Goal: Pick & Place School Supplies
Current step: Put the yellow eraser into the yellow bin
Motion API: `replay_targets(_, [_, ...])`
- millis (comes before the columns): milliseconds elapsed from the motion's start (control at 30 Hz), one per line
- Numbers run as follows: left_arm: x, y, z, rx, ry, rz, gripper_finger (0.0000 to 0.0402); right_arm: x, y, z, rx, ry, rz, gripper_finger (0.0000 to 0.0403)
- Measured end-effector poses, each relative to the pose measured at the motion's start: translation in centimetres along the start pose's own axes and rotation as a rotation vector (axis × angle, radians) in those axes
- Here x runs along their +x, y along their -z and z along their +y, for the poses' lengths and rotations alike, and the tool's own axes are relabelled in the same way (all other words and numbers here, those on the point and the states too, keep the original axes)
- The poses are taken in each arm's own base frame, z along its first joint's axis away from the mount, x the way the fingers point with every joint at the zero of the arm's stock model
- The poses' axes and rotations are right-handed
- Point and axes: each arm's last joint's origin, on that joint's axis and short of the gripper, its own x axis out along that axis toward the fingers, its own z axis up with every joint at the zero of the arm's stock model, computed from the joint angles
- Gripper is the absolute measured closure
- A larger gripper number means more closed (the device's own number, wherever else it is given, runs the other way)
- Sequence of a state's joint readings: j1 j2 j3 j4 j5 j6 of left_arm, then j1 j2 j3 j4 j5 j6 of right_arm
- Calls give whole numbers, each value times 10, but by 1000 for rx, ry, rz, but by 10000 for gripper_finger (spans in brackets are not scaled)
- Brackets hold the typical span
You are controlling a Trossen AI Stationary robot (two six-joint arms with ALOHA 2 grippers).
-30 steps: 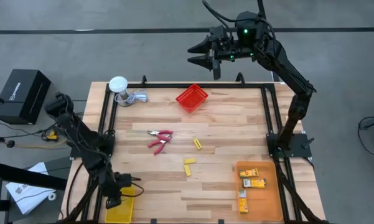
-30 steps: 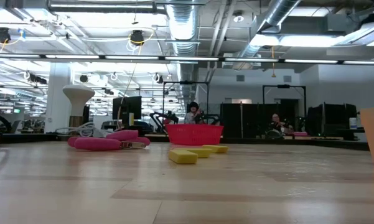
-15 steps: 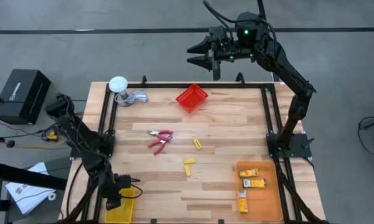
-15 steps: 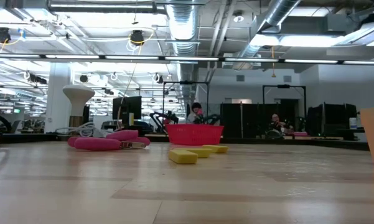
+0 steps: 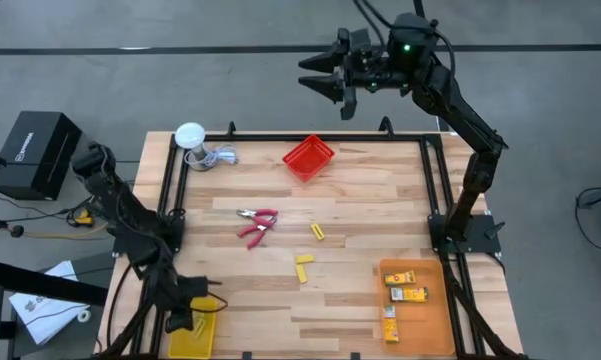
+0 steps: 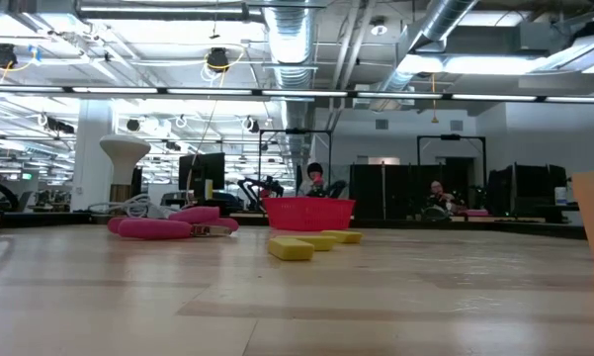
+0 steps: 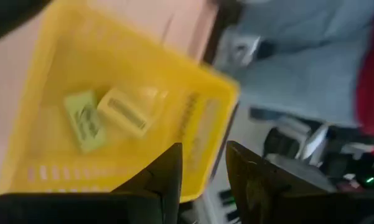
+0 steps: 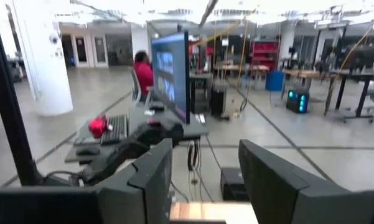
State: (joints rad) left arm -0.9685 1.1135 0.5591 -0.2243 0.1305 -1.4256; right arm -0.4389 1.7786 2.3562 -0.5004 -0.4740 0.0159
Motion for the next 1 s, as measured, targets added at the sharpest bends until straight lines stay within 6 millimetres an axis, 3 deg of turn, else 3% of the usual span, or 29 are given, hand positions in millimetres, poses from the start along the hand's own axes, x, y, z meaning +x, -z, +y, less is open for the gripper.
replay_targets(200, [-41, -10, -9, 45, 146, -273, 300, 0, -3, -1, 7, 2, -24, 228])
replay_targets(433, [-98, -26, -5, 111, 210, -785, 312, 0, -3, 0, 8, 1, -26, 228])
replay_targets(667, [-132, -47, 10, 177, -15, -1187, 321, 0, -3, 0, 8, 1, -26, 228])
replay_targets(833, [-143, -72, 21, 155, -209, -1334, 323, 0, -2, 0, 53, -1, -22, 228])
replay_targets(1000, [-158, -98, 21, 218, -243, -1456, 325, -1, 11, 0, 122, 11, 109, 228])
